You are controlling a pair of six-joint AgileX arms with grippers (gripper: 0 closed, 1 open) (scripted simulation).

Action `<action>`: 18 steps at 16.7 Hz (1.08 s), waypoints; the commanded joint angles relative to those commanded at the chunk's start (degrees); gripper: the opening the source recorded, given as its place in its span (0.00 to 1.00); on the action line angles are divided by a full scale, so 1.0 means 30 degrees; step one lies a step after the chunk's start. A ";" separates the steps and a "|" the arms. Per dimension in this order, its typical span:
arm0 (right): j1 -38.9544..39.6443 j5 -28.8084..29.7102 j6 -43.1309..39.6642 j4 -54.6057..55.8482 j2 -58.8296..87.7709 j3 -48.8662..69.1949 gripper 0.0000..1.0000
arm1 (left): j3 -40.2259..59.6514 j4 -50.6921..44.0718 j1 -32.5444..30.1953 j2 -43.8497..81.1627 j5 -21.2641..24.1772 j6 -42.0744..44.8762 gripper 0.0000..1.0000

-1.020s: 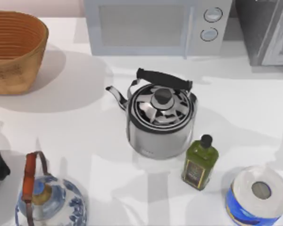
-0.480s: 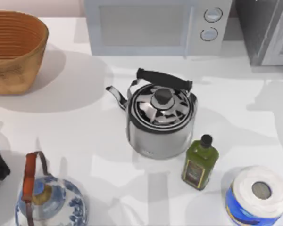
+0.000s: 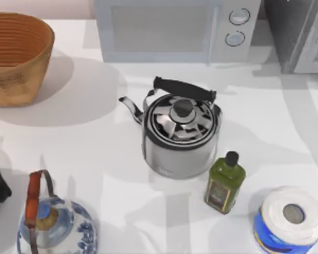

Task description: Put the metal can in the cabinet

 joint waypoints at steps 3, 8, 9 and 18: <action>0.0274 0.0144 0.0017 -0.0485 0.1433 0.1873 0.00 | 0.0000 0.0000 0.0000 0.0000 0.0000 0.0000 1.00; 0.0237 0.0149 0.0056 -0.0518 0.1558 0.2016 0.00 | 0.0000 0.0000 0.0000 0.0000 0.0000 0.0000 1.00; 0.0228 0.0151 0.0055 -0.0531 0.1597 0.2056 0.00 | 0.0000 0.0000 0.0000 0.0000 0.0000 0.0000 1.00; -0.0843 -0.0032 -0.0005 -0.2776 0.8335 1.1033 0.00 | 0.0000 0.0000 0.0000 0.0000 0.0000 0.0000 1.00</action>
